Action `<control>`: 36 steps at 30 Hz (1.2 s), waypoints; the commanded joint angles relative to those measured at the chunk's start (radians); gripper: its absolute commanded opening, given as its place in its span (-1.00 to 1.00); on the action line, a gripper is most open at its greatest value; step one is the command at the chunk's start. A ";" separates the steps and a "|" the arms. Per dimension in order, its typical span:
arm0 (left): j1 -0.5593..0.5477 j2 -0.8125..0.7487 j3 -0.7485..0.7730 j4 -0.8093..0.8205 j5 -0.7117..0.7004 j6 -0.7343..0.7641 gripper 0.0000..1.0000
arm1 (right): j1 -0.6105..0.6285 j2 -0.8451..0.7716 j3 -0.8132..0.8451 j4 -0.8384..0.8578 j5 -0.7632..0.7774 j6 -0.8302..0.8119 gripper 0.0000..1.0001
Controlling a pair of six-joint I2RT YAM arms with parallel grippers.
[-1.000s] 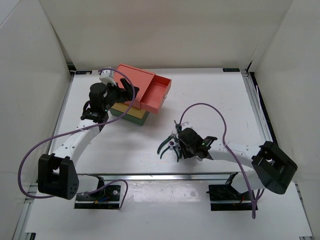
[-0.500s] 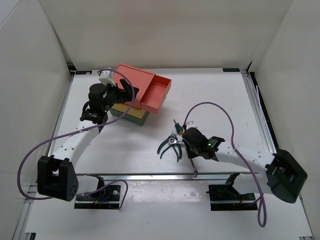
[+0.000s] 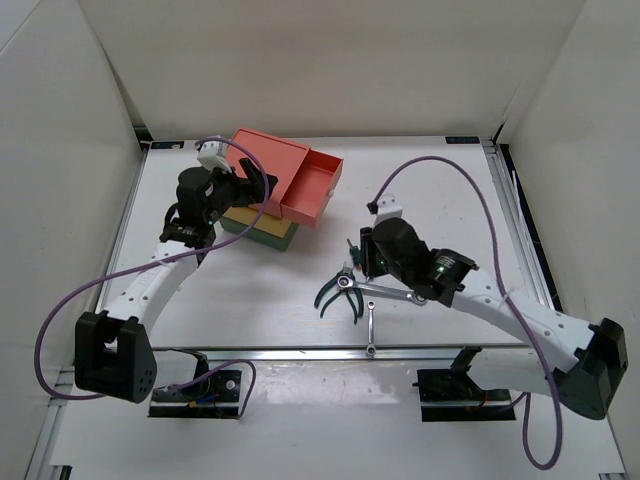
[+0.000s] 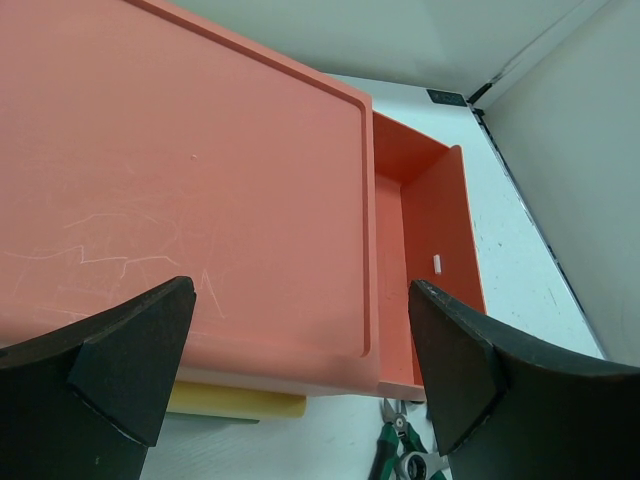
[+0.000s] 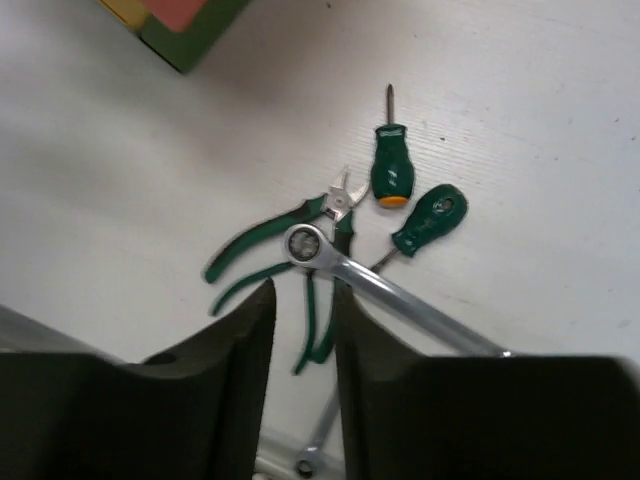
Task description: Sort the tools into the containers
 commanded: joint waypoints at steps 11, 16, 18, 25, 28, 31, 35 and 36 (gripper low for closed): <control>0.003 -0.023 -0.044 -0.047 0.047 -0.018 0.98 | 0.010 0.147 -0.394 0.157 -0.125 0.305 0.08; 0.006 -0.023 -0.047 -0.044 0.047 -0.016 0.98 | 0.041 0.214 -0.439 0.172 -0.144 0.371 0.08; 0.003 -0.023 -0.047 -0.044 0.044 -0.015 0.98 | 0.059 0.233 -0.449 0.183 -0.156 0.391 0.08; 0.005 -0.020 -0.047 -0.042 0.035 -0.010 0.98 | 0.139 0.304 -0.468 0.151 -0.190 0.471 0.08; 0.006 -0.014 -0.048 -0.039 0.041 -0.010 0.98 | 0.158 0.307 -0.468 0.093 -0.181 0.501 0.05; 0.005 -0.017 -0.054 -0.035 0.047 -0.010 0.98 | 0.176 0.264 -0.486 0.043 -0.178 0.535 0.03; 0.006 -0.017 -0.060 -0.026 0.054 -0.009 0.98 | 0.207 0.215 -0.509 -0.009 -0.175 0.569 0.01; 0.005 -0.020 -0.062 -0.026 0.054 -0.010 0.98 | 0.213 0.206 -0.509 -0.027 -0.162 0.575 0.01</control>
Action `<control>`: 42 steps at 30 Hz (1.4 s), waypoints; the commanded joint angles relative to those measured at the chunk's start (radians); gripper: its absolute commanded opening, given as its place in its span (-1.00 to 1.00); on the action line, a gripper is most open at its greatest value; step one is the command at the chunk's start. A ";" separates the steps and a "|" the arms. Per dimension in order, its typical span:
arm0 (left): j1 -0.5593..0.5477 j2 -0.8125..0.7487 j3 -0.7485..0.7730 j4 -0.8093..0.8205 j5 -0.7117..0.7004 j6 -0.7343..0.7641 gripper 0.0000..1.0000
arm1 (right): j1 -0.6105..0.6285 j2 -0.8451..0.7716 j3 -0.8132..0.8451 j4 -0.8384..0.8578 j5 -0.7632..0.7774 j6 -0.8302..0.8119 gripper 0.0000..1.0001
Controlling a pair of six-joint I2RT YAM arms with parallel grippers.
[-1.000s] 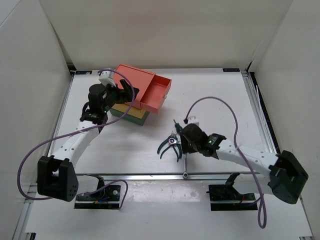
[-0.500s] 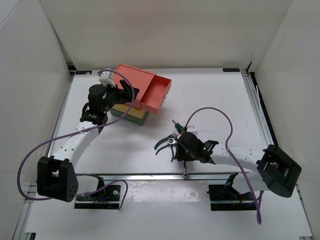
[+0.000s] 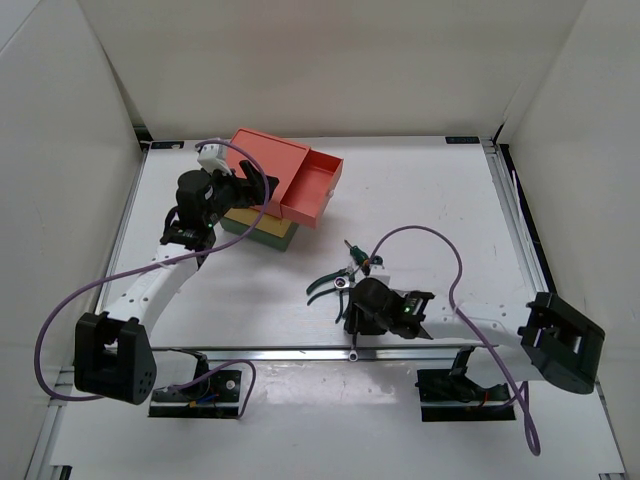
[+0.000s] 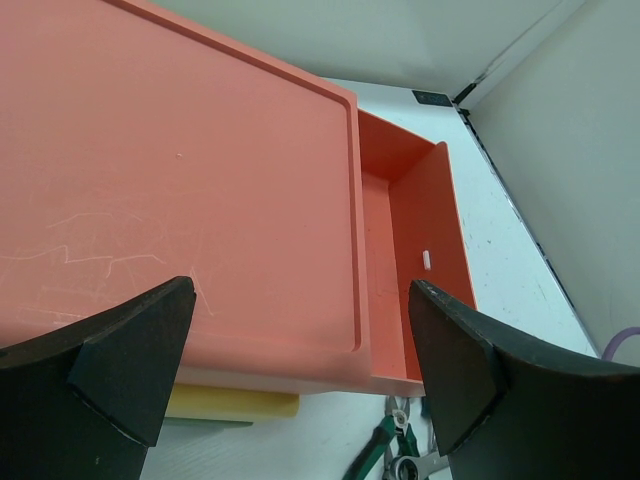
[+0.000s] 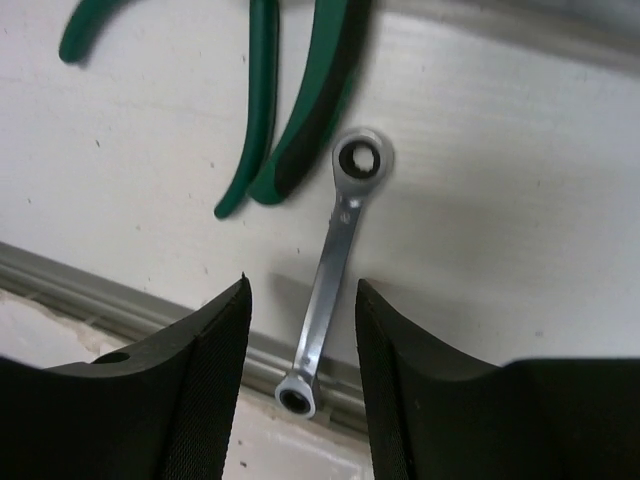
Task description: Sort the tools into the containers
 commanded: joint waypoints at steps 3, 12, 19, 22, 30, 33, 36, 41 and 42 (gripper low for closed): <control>0.004 -0.008 -0.033 -0.070 0.020 -0.002 0.98 | 0.057 0.020 -0.069 -0.317 -0.022 0.062 -0.01; 0.004 -0.025 -0.036 -0.072 0.020 0.002 0.98 | 0.217 0.090 0.000 -0.415 0.015 0.136 -0.02; 0.004 -0.037 -0.040 -0.073 0.011 0.002 0.98 | 0.257 0.124 -0.015 -0.394 0.015 0.173 -0.16; 0.004 -0.043 -0.043 -0.070 0.014 0.001 0.98 | 0.257 0.121 -0.018 -0.385 0.030 0.176 -0.21; 0.004 -0.037 -0.045 -0.067 0.017 -0.001 0.98 | 0.260 0.096 0.011 -0.446 0.131 0.191 -1.00; 0.003 -0.043 -0.043 -0.067 0.014 -0.002 0.98 | 0.293 0.029 0.023 -0.519 0.186 0.252 -1.00; 0.004 -0.043 -0.045 -0.067 0.014 -0.002 0.98 | 0.352 -0.077 0.065 -0.651 0.281 0.320 -1.00; 0.004 -0.043 -0.048 -0.067 0.020 -0.007 0.98 | 0.401 -0.278 0.151 -0.841 0.416 0.412 -1.00; 0.004 -0.046 -0.050 -0.064 0.020 -0.008 0.98 | 0.404 -0.299 0.178 -0.857 0.432 0.406 -1.00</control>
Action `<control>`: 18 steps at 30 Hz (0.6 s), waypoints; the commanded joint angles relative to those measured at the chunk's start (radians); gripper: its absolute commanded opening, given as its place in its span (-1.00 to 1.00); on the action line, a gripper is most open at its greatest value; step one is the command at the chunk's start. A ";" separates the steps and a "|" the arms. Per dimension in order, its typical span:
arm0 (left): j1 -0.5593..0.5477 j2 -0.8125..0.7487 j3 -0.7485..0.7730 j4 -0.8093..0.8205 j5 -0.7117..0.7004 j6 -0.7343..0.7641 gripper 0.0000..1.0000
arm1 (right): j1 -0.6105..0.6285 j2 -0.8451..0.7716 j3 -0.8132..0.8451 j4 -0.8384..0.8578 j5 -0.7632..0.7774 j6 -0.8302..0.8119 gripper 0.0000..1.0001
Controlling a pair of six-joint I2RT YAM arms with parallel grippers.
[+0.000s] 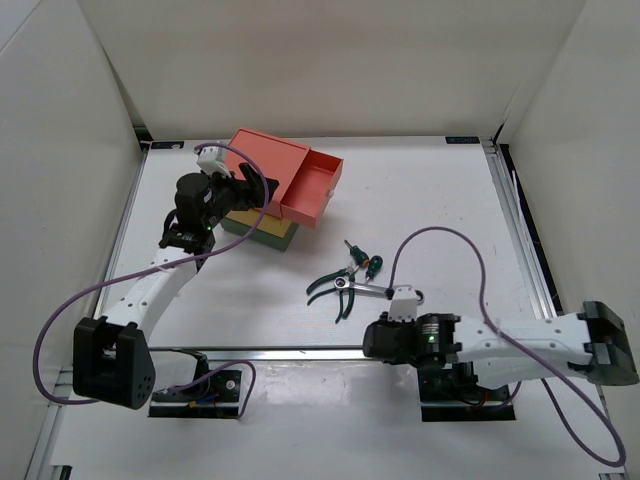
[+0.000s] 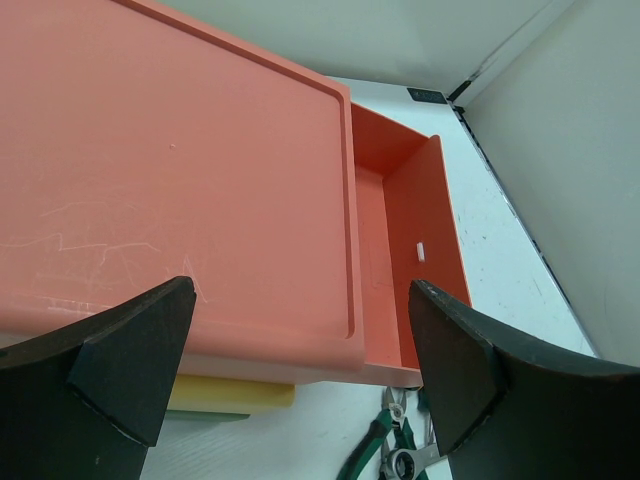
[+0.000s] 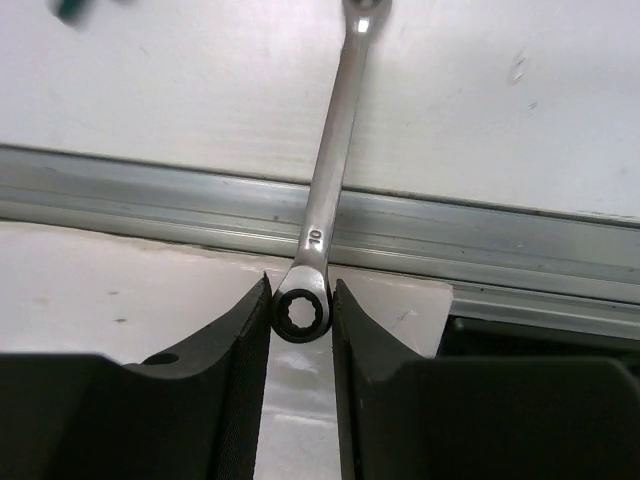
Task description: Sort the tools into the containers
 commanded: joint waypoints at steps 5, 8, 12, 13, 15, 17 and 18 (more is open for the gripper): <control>0.005 -0.024 -0.029 -0.072 0.006 -0.006 0.98 | 0.012 -0.120 0.174 -0.294 0.240 0.063 -1.00; 0.003 -0.024 -0.030 -0.073 0.009 -0.008 0.98 | 0.012 -0.114 0.231 -0.325 0.276 0.036 -1.00; 0.003 -0.024 -0.030 -0.075 0.006 -0.009 0.98 | 0.012 -0.120 0.283 -0.350 0.319 0.006 -1.00; 0.005 -0.030 -0.027 -0.072 0.006 -0.006 0.98 | 0.012 -0.126 0.300 -0.350 0.337 0.002 -1.00; 0.005 -0.027 -0.027 -0.073 0.006 -0.009 0.98 | 0.012 -0.126 0.316 -0.356 0.356 -0.011 -1.00; 0.005 -0.024 -0.029 -0.075 0.006 -0.008 0.98 | 0.012 -0.126 0.336 -0.368 0.377 -0.017 -1.00; 0.005 -0.024 -0.029 -0.075 0.006 -0.008 0.98 | 0.009 -0.126 0.345 -0.374 0.383 -0.018 -1.00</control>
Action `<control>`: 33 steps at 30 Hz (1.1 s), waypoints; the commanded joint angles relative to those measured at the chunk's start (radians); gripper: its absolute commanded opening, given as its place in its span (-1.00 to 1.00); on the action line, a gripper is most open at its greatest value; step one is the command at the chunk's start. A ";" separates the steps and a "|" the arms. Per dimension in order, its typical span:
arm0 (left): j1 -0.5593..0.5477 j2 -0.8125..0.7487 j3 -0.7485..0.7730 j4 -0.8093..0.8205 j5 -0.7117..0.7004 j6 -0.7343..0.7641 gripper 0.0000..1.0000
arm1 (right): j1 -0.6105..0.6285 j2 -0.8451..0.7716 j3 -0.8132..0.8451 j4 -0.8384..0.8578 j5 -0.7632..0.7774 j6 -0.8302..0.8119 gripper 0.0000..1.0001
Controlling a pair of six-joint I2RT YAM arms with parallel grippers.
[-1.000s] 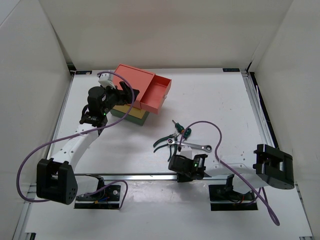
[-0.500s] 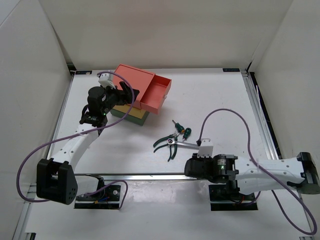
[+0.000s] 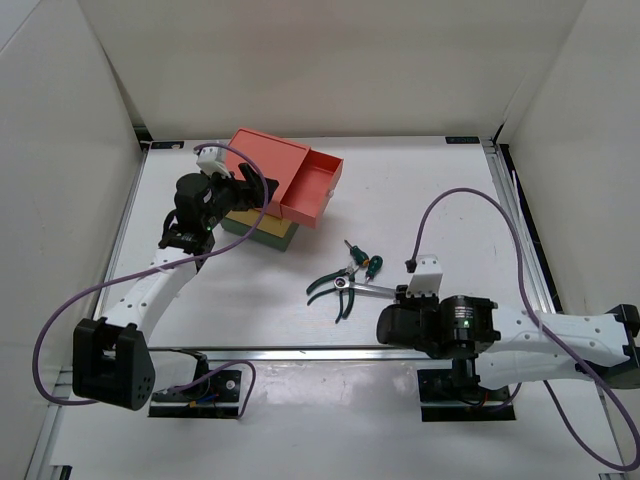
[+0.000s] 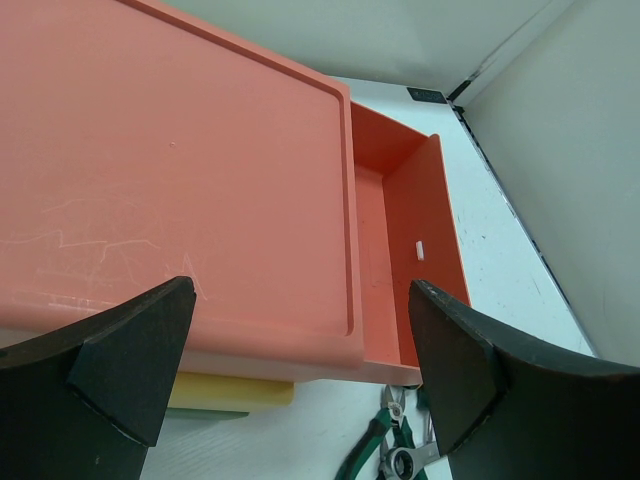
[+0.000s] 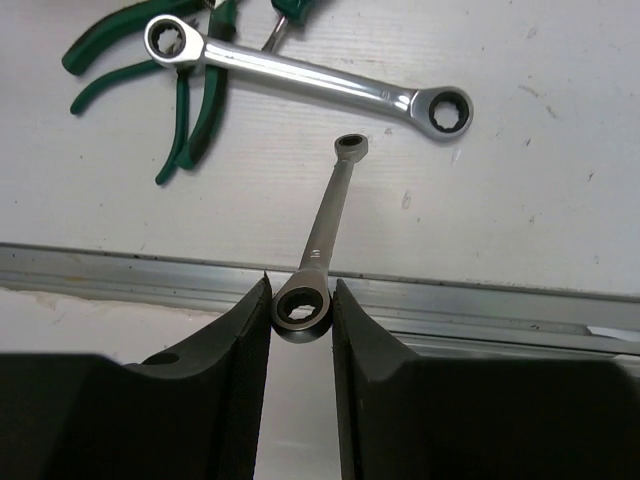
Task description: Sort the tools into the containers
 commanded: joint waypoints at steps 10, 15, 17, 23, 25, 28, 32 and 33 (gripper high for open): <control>0.004 -0.017 -0.025 -0.069 0.006 -0.009 0.98 | -0.001 0.055 0.271 -0.055 0.219 -0.162 -1.00; 0.003 -0.009 -0.028 -0.063 0.012 -0.012 0.98 | -0.023 0.111 0.397 0.059 0.290 -0.391 -1.00; 0.004 -0.007 -0.027 -0.058 0.012 -0.011 0.98 | -0.053 0.135 0.449 0.182 0.293 -0.496 -1.00; 0.006 -0.001 -0.028 -0.055 0.024 -0.018 0.98 | -0.182 0.230 0.571 0.495 0.177 -0.871 -1.00; 0.004 0.005 -0.028 -0.051 0.024 -0.017 0.98 | -0.243 0.279 0.597 0.575 0.097 -0.956 -1.00; 0.006 0.005 -0.028 -0.048 0.024 -0.017 0.98 | -0.338 0.357 0.652 0.673 -0.025 -1.036 -1.00; 0.004 0.008 -0.028 -0.044 0.030 -0.018 0.98 | -0.440 0.451 0.741 0.750 -0.161 -1.089 -1.00; 0.004 0.005 -0.030 -0.043 0.030 -0.021 0.98 | -0.458 0.469 0.756 0.774 -0.185 -1.098 -1.00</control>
